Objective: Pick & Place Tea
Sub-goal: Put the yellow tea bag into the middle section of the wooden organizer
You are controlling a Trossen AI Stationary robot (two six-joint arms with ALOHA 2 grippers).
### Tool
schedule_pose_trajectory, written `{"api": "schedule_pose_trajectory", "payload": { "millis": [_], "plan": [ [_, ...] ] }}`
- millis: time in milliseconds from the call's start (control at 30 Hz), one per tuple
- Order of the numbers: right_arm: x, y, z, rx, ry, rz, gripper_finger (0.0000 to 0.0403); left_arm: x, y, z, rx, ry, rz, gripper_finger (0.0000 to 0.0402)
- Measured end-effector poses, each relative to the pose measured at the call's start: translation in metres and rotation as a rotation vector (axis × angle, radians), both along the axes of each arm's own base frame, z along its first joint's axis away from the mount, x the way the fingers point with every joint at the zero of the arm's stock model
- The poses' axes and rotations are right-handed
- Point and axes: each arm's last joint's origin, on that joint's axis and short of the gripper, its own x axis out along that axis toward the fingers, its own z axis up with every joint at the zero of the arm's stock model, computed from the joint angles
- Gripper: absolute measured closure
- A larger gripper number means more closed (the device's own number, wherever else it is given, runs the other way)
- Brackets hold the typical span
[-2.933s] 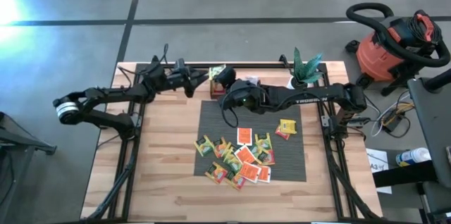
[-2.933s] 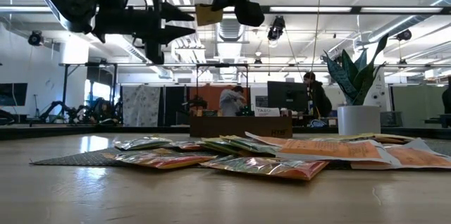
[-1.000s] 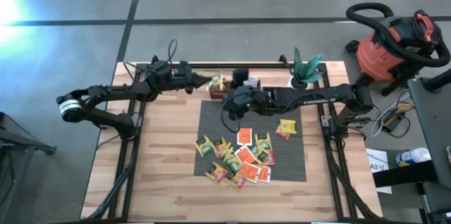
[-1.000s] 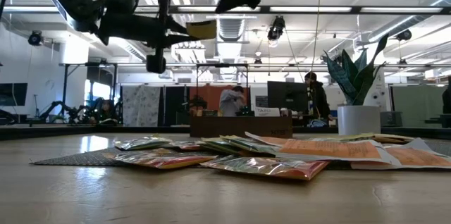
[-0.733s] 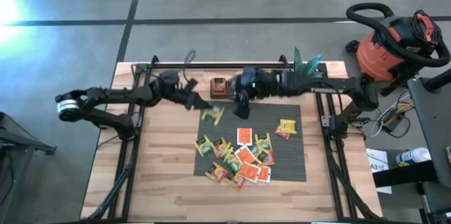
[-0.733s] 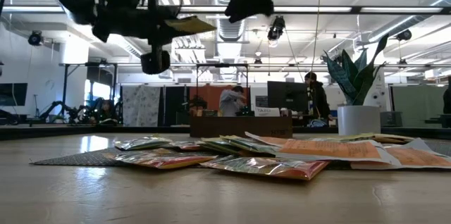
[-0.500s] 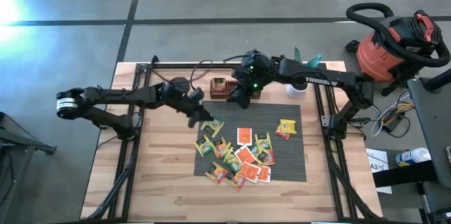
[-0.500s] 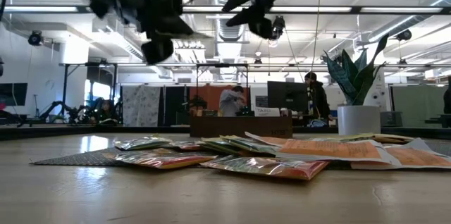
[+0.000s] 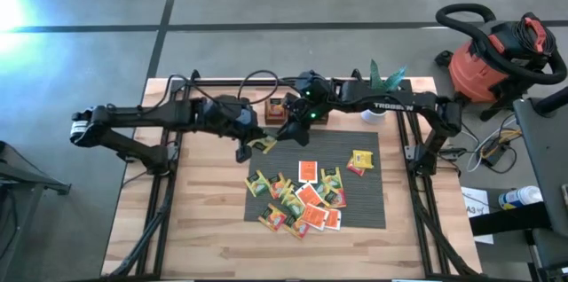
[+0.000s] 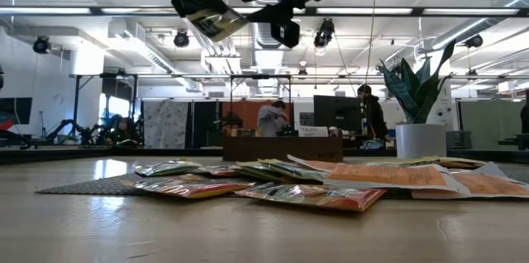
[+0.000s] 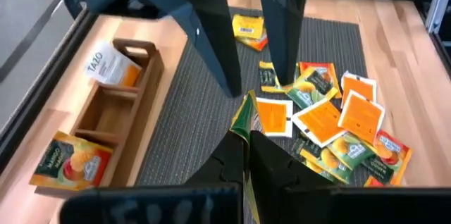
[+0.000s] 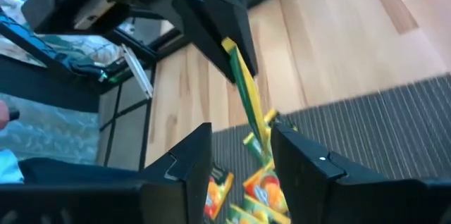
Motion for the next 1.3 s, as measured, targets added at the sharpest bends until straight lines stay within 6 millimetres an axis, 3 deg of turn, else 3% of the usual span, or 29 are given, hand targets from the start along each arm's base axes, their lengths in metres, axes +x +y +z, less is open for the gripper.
{"api": "schedule_pose_trajectory", "payload": {
  "millis": [600, 800, 1033, 1300],
  "plan": [
    [0.006, 0.015, -0.001, -0.143, -0.043, 0.043, 0.0285, 0.003, 0.0, 0.002, -0.027, -0.041, -0.009, 0.0392],
    [0.006, 0.015, -0.001, -0.143, -0.045, 0.044, 0.0314, 0.004, 0.0, 0.004, -0.037, -0.061, -0.009, 0.0392],
    [0.006, 0.016, -0.001, -0.141, -0.046, 0.049, 0.038, 0.005, -0.001, 0.005, -0.051, -0.073, -0.013, 0.0392],
    [0.005, 0.017, -0.002, -0.135, -0.024, 0.052, 0.0387, 0.005, -0.001, 0.004, -0.106, -0.07, 0.029, 0.0386]
  ]
}}
